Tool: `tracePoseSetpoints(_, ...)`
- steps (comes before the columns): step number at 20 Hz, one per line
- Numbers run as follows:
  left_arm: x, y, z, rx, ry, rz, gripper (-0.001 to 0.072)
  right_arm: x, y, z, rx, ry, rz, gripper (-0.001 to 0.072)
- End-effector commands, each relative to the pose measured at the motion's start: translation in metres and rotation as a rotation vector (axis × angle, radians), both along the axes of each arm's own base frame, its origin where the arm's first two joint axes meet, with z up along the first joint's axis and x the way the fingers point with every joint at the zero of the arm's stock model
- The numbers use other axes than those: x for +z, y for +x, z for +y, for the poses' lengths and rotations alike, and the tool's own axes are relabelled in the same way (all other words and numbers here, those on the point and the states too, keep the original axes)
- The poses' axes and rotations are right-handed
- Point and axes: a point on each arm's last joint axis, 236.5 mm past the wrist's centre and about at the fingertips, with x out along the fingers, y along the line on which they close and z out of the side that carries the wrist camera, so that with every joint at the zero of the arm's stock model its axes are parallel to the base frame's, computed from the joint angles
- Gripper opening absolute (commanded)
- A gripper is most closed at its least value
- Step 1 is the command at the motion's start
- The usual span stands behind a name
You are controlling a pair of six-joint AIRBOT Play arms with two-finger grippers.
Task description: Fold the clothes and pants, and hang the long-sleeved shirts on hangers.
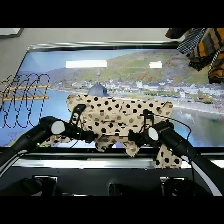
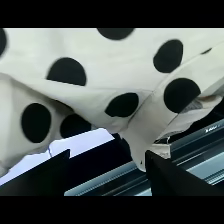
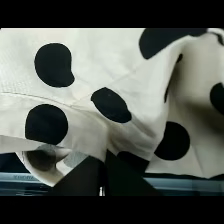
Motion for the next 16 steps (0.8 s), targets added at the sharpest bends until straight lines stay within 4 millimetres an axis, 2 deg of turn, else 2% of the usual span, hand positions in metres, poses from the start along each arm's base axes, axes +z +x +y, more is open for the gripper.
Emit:
tracePoseSetpoints(1,-0.016,-0.010,-0.015,-0.059,0.018,0.014,0.0544,0.001,-0.005,0.002,-0.013,0.009,0.024,0.0019)
tracePoseSetpoints(4,-0.025,-0.008,-0.022,-0.065,0.018,0.006,0.0544,0.001,-0.006,0.001,-0.011,0.008,0.027,0.0018)
tracePoseSetpoints(9,-0.035,-0.007,-0.022,-0.061,0.029,0.018,0.0533,0.002,-0.005,0.003,-0.018,0.016,0.025,0.0018)
tracePoseSetpoints(10,-0.036,-0.006,-0.023,-0.055,0.028,0.017,0.0381,0.004,-0.006,0.004,-0.018,0.019,0.027,0.0018)
tracePoseSetpoints(11,-0.033,-0.004,-0.023,-0.059,0.028,0.016,0.0010,0.008,-0.005,0.005,-0.016,0.022,0.031,0.0017)
tracePoseSetpoints(13,-0.013,0.006,-0.022,-0.080,0.029,0.007,0.0018,0.030,0.003,0.004,0.006,0.005,0.005,0.0016)
tracePoseSetpoints(16,0.051,0.029,-0.012,-0.095,0.040,-0.019,0.0018,0.097,0.022,-0.003,0.032,-0.028,-0.086,0.0015)
